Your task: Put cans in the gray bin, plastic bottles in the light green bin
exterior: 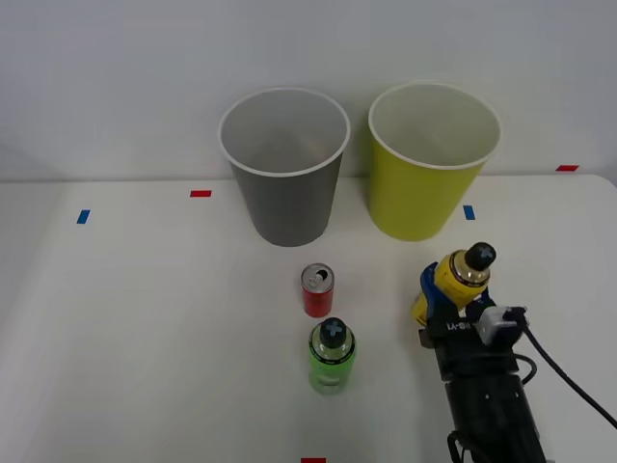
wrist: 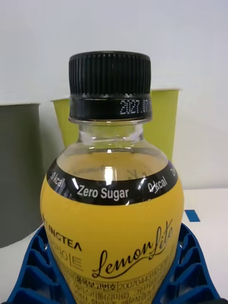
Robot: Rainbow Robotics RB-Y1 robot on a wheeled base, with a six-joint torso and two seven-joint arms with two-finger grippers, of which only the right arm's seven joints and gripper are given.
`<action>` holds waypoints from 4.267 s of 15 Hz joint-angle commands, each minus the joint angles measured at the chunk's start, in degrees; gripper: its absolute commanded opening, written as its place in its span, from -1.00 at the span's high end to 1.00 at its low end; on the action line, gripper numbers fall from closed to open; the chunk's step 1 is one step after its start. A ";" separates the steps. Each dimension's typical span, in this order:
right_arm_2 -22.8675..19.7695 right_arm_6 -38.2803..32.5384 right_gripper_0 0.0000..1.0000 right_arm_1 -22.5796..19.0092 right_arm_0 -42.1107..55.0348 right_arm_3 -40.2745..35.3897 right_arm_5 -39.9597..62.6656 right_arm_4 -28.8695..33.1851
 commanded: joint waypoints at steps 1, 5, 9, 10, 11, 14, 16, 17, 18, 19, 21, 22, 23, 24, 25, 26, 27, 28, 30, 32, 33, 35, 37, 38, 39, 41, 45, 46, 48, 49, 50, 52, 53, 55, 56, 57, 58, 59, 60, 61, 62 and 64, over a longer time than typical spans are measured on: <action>1.93 -1.69 1.00 -3.58 3.77 -6.17 -0.07 -3.81; 4.92 -2.39 1.00 -7.28 3.42 -17.07 6.61 -11.81; 2.99 -2.66 1.00 -5.87 -0.62 -28.59 18.56 -19.72; 2.37 -2.66 1.00 -5.43 -2.47 -28.59 18.65 -21.03; 1.76 -2.75 1.00 -4.55 -5.28 -28.59 18.83 -23.06; -1.32 -2.66 1.00 -1.30 -12.75 -28.59 24.19 -25.78; -5.36 -2.48 1.00 0.90 -18.29 -28.59 31.40 -25.61; -7.82 -2.66 1.00 1.34 -21.54 -28.59 35.70 -25.52; -9.58 -2.83 1.00 1.43 -23.56 -28.59 38.69 -25.61; -11.16 -2.92 1.00 1.51 -25.32 -28.50 41.94 -25.61; -13.36 -2.92 1.00 1.86 -28.31 -27.80 45.81 -25.43; -14.24 -3.01 1.00 2.04 -30.15 -25.95 45.63 -25.43; -14.68 -3.01 1.00 2.04 -32.53 -22.52 43.79 -25.43; -15.21 -2.57 1.00 1.95 -34.37 -19.62 42.38 -25.43; -15.91 -2.22 1.00 1.60 -36.57 -16.28 41.59 -25.17; -16.44 -1.78 1.00 1.34 -37.89 -14.61 41.59 -24.73; -16.52 -1.43 1.00 0.81 -38.77 -13.21 41.59 -24.20; -16.52 -1.08 1.00 -0.07 -39.65 -11.71 41.59 -23.67; -16.88 -0.81 1.00 -1.21 -41.32 -9.08 41.59 -23.14; -17.23 -0.11 1.00 -1.74 -42.46 -6.53 41.59 -22.44; -17.14 0.15 1.00 -1.91 -42.55 -6.35 41.68 -22.18; -16.44 0.77 1.00 -2.35 -42.46 -6.35 42.91 -21.56; -15.65 1.03 1.00 -2.35 -42.46 -6.35 42.91 -21.03; -15.56 1.03 1.00 -2.27 -42.55 -6.35 42.91 -21.03; -15.56 0.95 1.00 -2.18 -42.46 -6.35 42.91 -21.03; -15.73 0.86 0.78 -1.91 -42.46 -6.35 42.91 -21.12; -16.09 0.59 -0.74 -1.30 -42.46 -6.35 42.91 -21.21; -16.09 0.51 -0.85 -1.21 -42.46 -6.35 42.91 -21.39; -16.09 0.51 -0.95 -1.12 -42.46 -6.35 42.91 -22.35; -16.09 0.51 -0.98 -1.04 -42.55 -6.35 42.91 -22.35; -16.09 0.59 -1.00 -1.04 -42.46 -6.35 42.91 -22.35; -16.09 0.59 -1.00 -1.04 -42.46 -6.35 42.91 -22.70; -16.09 0.51 -1.00 -1.04 -42.46 -6.35 42.91 -22.88; -16.09 0.51 -1.00 -1.04 -42.46 -6.35 42.82 -22.97; -16.09 0.51 -1.00 -1.04 -42.46 -6.35 42.82 -23.23; -16.09 0.51 -1.00 -1.04 -42.46 -6.35 42.91 -23.23; -16.09 0.51 -1.00 -1.04 -42.46 -6.35 42.91 -23.32; -16.00 0.59 -1.00 -1.04 -42.46 -6.35 42.82 -23.50; -16.00 0.59 -1.00 -1.04 -42.46 -6.35 42.82 -23.58; -16.00 0.68 -1.00 -1.04 -42.46 -6.35 42.82 -23.67; -16.00 0.59 -1.00 -0.95 -42.46 -6.35 42.91 -23.67; -16.00 0.51 -1.00 -0.95 -42.46 -6.35 42.91 -23.76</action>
